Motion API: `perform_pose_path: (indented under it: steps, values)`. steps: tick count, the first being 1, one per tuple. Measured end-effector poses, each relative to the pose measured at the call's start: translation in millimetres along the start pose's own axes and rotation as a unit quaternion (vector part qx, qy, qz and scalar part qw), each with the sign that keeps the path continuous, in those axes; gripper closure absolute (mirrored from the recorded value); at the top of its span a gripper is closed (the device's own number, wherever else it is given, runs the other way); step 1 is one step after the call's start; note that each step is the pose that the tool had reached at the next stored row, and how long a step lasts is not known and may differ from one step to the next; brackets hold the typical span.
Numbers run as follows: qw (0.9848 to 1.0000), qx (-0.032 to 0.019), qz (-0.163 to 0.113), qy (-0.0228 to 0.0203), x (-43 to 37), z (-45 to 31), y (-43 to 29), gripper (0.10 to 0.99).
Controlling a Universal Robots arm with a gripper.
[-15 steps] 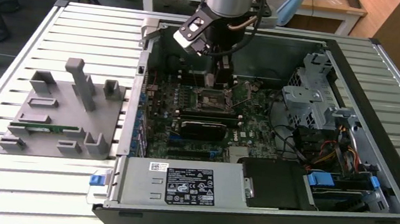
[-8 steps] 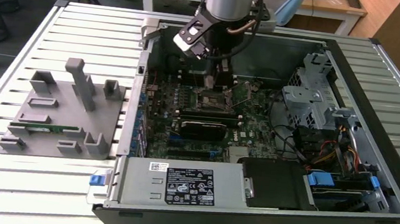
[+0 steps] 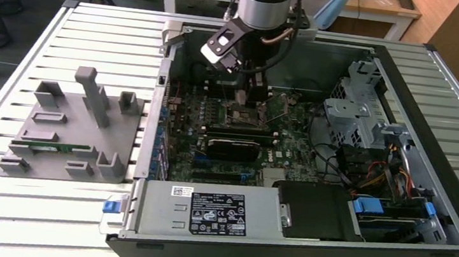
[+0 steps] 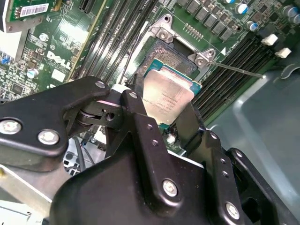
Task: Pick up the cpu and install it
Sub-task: 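Place the cpu into insertion slot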
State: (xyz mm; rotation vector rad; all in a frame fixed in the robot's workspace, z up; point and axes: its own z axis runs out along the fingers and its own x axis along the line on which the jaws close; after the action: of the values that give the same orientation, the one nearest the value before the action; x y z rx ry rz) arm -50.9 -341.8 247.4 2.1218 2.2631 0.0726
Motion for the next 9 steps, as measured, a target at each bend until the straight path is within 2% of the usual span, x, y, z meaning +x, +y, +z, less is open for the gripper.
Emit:
perform_pose_path:
  steps: [9]
  values:
    - [1.0,0.0,0.001,0.0,2.0,9.8,0.3,0.561]
